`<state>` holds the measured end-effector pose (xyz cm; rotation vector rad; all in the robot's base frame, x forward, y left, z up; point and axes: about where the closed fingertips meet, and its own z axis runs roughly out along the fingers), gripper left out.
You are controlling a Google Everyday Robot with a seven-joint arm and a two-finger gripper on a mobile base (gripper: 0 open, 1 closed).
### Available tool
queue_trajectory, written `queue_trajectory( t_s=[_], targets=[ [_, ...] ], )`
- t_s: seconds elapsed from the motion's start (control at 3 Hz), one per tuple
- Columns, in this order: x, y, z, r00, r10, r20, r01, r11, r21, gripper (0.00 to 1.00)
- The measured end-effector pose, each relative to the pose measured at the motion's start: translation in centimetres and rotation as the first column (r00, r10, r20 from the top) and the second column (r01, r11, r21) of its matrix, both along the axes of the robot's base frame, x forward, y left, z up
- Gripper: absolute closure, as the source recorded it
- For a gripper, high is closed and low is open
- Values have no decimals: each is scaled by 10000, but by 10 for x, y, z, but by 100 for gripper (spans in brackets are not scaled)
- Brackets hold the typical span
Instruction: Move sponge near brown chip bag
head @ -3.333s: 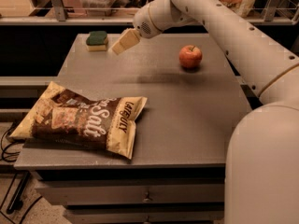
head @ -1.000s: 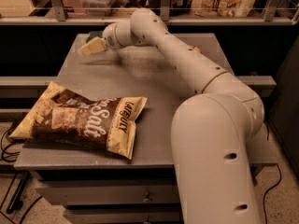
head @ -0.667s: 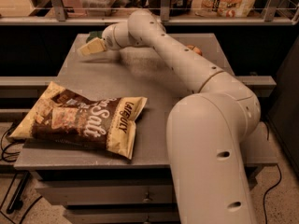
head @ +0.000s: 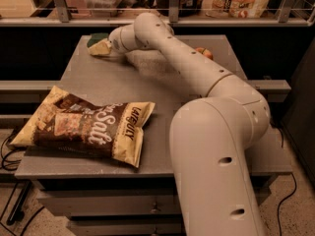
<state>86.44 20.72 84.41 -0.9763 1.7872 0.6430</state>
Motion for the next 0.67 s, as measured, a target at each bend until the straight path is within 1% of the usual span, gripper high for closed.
queue_trajectory(
  t_s=[0.33, 0.67],
  targets=[
    [2, -3, 4, 10000, -50, 84, 51, 9999, -109, 64],
    [-5, -5, 21, 9993, 289, 231, -284, 9994, -218, 88]
  ],
)
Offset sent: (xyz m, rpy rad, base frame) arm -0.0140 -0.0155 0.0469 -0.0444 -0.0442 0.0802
